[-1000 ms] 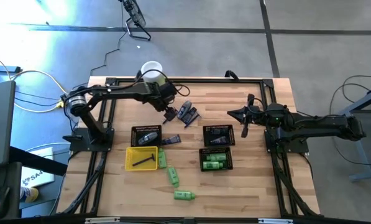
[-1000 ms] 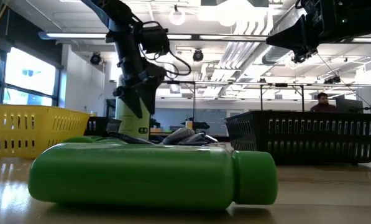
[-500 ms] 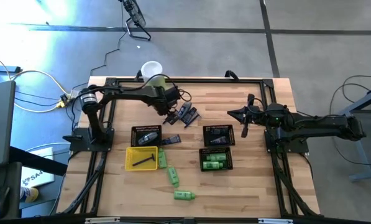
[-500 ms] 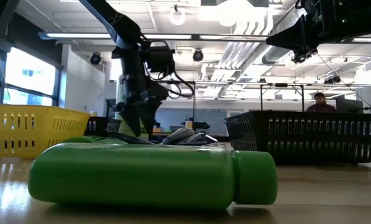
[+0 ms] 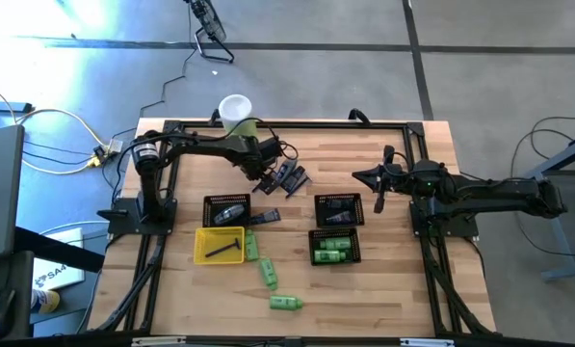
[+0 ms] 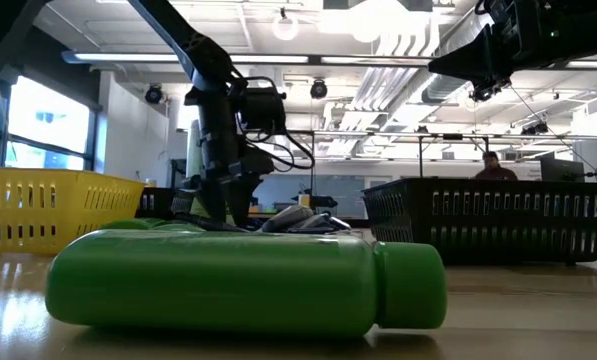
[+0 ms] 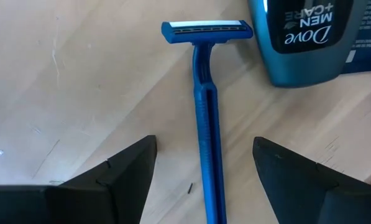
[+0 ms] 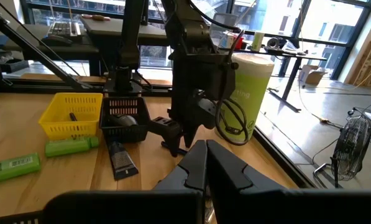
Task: Pick & Place Travel size toiletries
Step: Put the bottom blue razor into the yellow bin
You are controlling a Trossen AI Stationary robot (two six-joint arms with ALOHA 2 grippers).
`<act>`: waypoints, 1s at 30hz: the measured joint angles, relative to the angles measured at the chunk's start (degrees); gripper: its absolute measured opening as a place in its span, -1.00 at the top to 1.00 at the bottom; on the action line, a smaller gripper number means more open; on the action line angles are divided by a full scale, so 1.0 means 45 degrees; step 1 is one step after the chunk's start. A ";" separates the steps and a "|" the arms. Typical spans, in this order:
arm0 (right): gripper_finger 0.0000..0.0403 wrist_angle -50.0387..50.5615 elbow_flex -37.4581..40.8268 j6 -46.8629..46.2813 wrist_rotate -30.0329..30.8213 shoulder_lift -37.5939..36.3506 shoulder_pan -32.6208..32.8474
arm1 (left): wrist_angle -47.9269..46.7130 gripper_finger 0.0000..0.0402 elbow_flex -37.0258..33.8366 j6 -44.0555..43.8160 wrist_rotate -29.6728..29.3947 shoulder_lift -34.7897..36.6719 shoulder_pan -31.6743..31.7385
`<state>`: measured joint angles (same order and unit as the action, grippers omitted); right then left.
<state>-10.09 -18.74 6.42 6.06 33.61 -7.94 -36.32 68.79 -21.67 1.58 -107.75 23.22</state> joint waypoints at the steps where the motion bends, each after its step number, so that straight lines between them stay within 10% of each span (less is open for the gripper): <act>1: 0.99 0.0000 0.0000 0.0003 -0.0001 -0.0005 0.0000 | 0.0004 -0.32 0.0000 0.0004 0.0000 -0.0025 0.0000; 30: 0.99 0.0010 0.0000 0.0212 -0.0003 -0.0004 0.0001 | -0.0060 0.54 -0.0044 -0.0306 -0.0407 -0.0100 0.0010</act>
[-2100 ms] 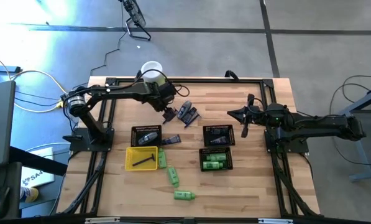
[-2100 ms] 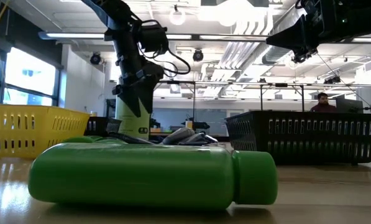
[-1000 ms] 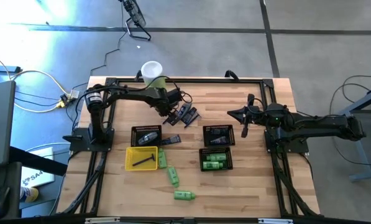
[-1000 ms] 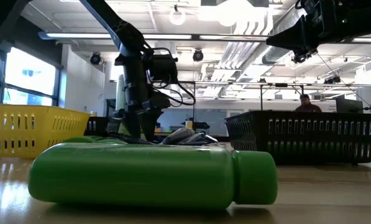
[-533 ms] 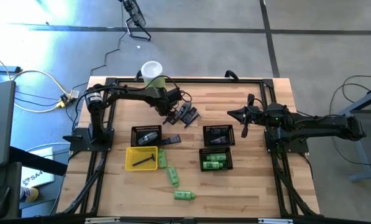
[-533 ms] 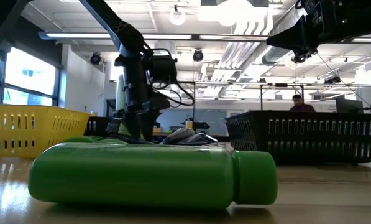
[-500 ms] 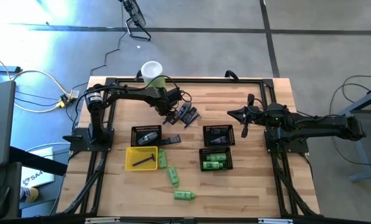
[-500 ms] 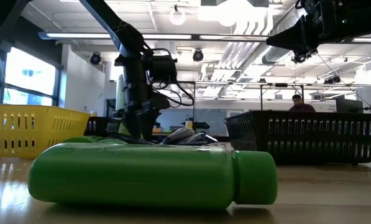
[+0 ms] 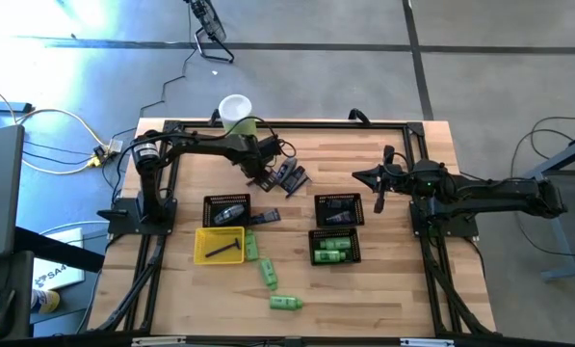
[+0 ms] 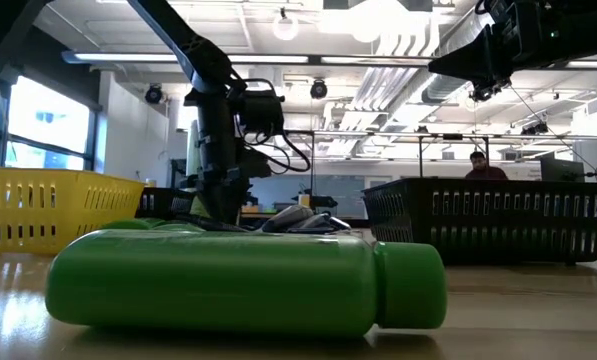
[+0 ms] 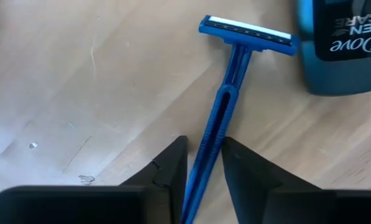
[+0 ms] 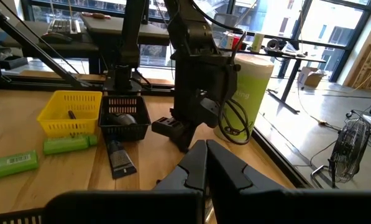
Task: Pick & Place Travel size toiletries
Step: Put the bottom blue razor into the yellow bin
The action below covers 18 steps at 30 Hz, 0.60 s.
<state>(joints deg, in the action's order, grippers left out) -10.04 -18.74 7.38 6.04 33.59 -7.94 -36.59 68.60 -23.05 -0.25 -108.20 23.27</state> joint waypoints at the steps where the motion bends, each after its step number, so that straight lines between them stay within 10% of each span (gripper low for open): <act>1: 0.99 0.0000 0.0000 0.0000 0.0003 0.0000 -0.0001 | 0.0001 0.57 0.0000 0.0000 -0.0005 0.0000 0.0002; 18: 0.99 0.0087 0.0000 0.0010 0.0002 0.0003 0.0001 | 0.0313 0.84 0.0000 0.0155 -0.0018 0.0078 -0.0010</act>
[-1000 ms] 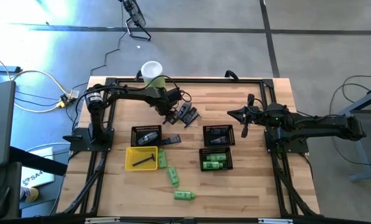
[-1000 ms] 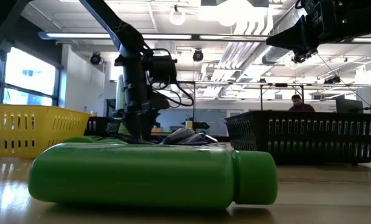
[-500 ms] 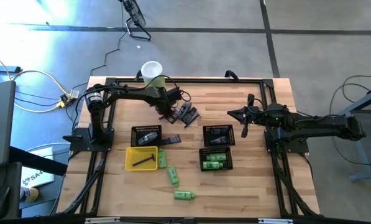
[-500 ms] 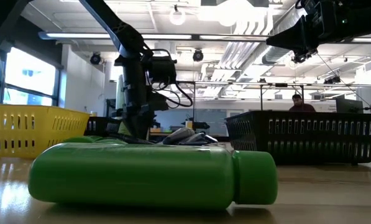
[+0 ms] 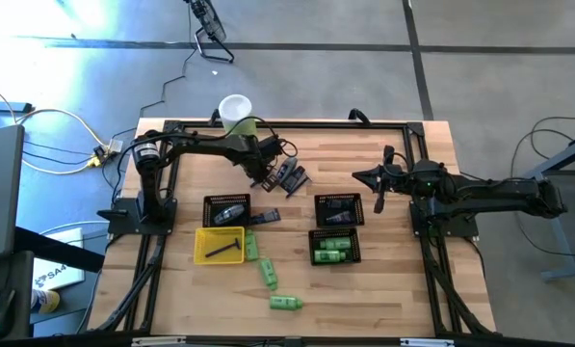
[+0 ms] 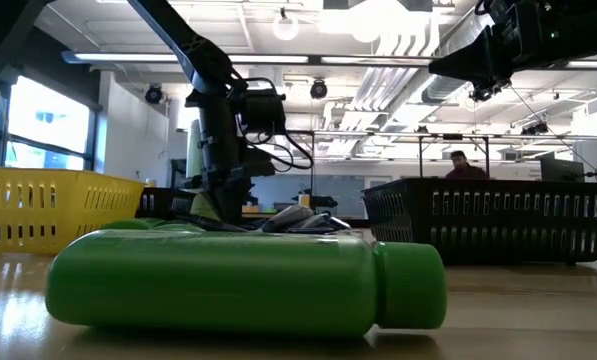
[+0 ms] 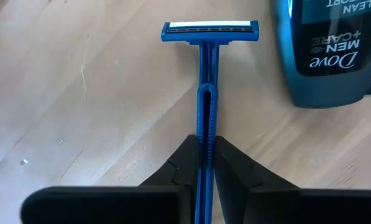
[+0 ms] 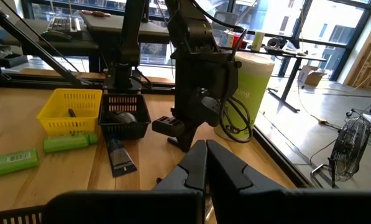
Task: Pick & Place Travel size toiletries
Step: Put the bottom blue razor into the yellow bin
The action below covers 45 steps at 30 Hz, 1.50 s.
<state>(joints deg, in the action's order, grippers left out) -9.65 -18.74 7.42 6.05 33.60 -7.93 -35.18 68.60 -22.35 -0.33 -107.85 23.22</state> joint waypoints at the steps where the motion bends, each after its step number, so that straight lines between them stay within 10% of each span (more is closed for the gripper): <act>1: 0.99 0.0000 0.0000 -0.0005 0.0002 -0.0005 -0.0002 | -0.0009 0.83 0.0000 0.0000 -0.0002 0.0004 0.0000; 27: 0.99 0.0083 0.0005 0.0083 0.0092 0.0010 -0.0002 | -0.3254 0.84 0.0000 0.1929 0.0411 0.5401 -0.0476; 45: 0.99 -0.0207 0.0005 -0.0389 0.0103 0.0015 -0.0002 | -0.4839 0.84 -0.0187 0.0262 0.0464 0.6523 -0.6504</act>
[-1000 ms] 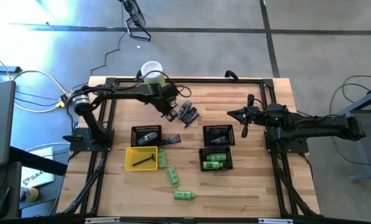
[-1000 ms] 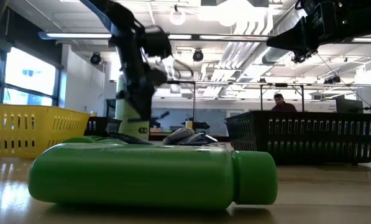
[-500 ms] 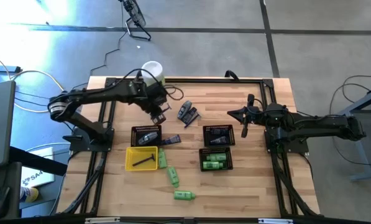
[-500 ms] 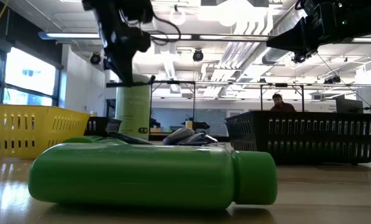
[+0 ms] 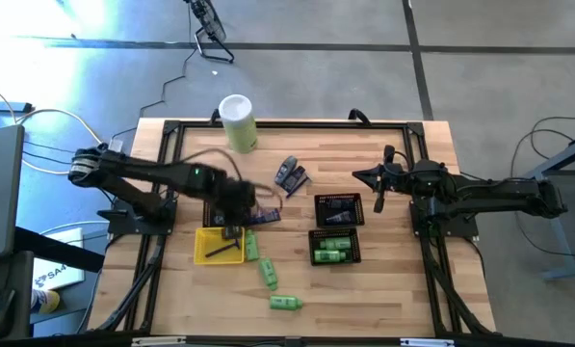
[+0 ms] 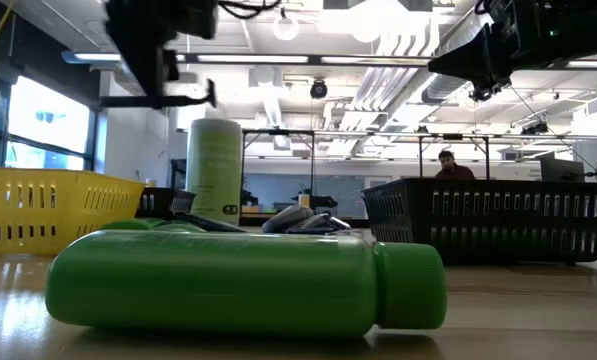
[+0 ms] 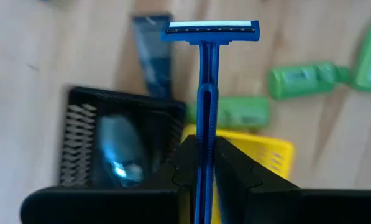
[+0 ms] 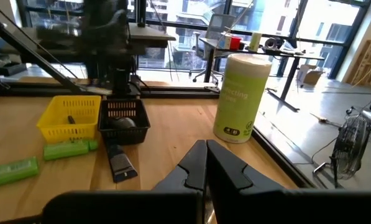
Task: Pick & Place Travel size toiletries
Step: Put the bottom blue razor into the yellow bin
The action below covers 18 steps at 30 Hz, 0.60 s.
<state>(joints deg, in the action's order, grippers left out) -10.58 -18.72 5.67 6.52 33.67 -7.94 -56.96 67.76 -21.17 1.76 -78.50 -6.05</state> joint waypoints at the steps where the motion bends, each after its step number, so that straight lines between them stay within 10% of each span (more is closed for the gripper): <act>1: 0.99 -0.0011 0.0000 -0.0114 -0.0003 0.0000 0.0005 | -0.0041 0.84 -0.0059 -0.0424 -0.0150 0.0000 -0.0414; 18: 0.99 -0.0093 0.0010 -0.0341 -0.0003 0.0385 0.0005 | 0.0210 0.84 -0.2536 -0.6723 -0.1938 0.0000 -0.4829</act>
<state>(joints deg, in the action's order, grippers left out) -11.00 -18.68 4.14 6.50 35.40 -7.92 -56.01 56.35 -51.42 -6.96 -78.50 -27.78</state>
